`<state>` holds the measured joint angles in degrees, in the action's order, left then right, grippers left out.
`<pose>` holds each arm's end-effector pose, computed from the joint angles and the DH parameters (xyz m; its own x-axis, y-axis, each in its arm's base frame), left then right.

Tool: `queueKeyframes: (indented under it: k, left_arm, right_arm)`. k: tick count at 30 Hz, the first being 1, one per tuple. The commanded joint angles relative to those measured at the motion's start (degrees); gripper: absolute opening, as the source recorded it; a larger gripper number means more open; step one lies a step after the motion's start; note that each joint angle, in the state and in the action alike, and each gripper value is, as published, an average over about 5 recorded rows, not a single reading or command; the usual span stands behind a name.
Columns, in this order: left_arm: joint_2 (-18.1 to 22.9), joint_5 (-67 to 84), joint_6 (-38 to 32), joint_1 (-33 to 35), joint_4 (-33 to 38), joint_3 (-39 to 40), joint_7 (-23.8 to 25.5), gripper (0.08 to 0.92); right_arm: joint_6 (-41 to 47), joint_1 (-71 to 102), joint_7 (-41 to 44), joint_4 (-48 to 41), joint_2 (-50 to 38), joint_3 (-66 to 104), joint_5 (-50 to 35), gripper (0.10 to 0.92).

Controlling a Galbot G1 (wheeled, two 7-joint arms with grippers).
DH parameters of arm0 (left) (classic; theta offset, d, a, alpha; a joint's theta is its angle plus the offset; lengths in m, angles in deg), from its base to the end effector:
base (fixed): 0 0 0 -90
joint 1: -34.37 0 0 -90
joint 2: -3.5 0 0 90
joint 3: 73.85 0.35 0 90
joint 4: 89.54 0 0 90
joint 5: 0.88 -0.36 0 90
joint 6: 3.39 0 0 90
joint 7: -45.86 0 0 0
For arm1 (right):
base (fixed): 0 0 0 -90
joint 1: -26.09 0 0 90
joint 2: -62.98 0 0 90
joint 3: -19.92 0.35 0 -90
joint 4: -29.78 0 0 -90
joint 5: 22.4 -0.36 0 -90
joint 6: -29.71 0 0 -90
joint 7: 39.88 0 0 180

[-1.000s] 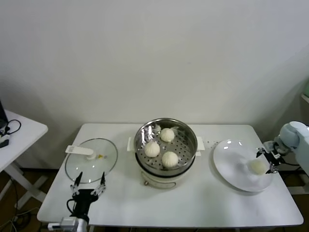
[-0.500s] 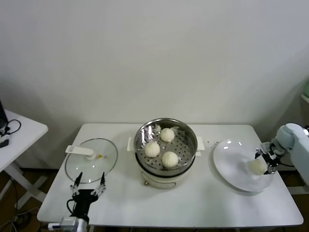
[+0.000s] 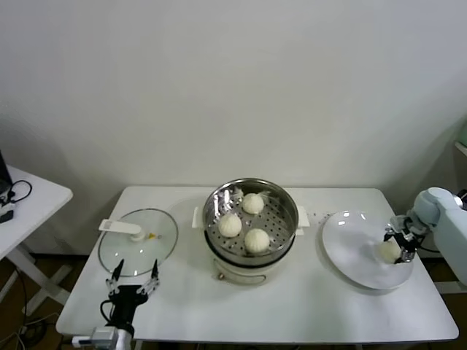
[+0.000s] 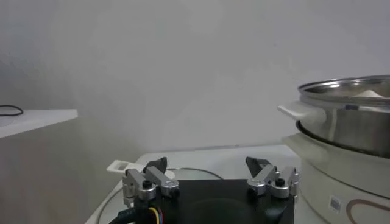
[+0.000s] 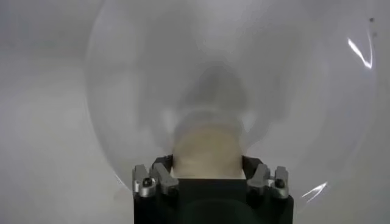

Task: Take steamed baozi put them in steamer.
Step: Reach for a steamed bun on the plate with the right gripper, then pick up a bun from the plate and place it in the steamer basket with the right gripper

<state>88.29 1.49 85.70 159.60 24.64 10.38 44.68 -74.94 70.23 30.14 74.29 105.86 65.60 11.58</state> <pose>0.1523 0.0513 -0.3508 -0.9834 -0.0733 0.1661 -0.0581 0.9938 0.0948 0.5147 -0.3246 -0.2479 -0.0997 0.0465 0.9939 -0.9917 -0.0856 -0.0955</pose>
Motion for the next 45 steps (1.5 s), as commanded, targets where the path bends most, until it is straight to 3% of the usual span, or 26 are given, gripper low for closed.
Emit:
queueKeyframes:
  k: [1, 8, 18, 24, 31, 36, 45]
  left_arm:
    - [0.06, -0.01, -0.02, 0.06, 0.07, 0.0, 0.01, 0.823]
    - [0.11, 0.1, -0.13, 0.1, 0.06, -0.16, 0.03, 0.823]
    - [0.71, 0.15, -0.19, -0.13, 0.7, 0.59, 0.15, 0.823]
    - [0.63, 0.12, -0.24, -0.3, 1.96, 0.63, 0.18, 0.823]
    - [0.54, 0.35, -0.3, -0.32, 3.33, 0.83, 0.3, 0.823]
    - [0.38, 0.78, -0.3, -0.42, 4.11, 0.9, 0.36, 0.823]
    - [0.09, 1.73, -0.92, 0.02, 4.34, 0.45, 0.59, 0.823]
  right_arm:
    - [-0.06, -0.42, -0.02, -1.13, 0.53, 0.54, 0.51, 0.723]
    - [1.33, -2.16, 0.1, -1.43, -0.26, -1.48, -4.17, 0.709]
    - [15.11, -22.85, -0.1, 5.07, -5.69, -32.29, -39.55, 0.712]
    - [19.68, -41.77, 0.44, 8.63, -3.32, -54.02, -55.24, 0.712]
    - [21.46, -59.98, 1.27, 13.14, 3.35, -72.8, -67.7, 0.712]
    - [23.47, -65.34, 1.43, 16.79, 6.7, -79.6, -73.16, 0.712]
    - [27.29, -62.92, -1.73, 20.49, 11.59, -79.08, -75.03, 0.712]
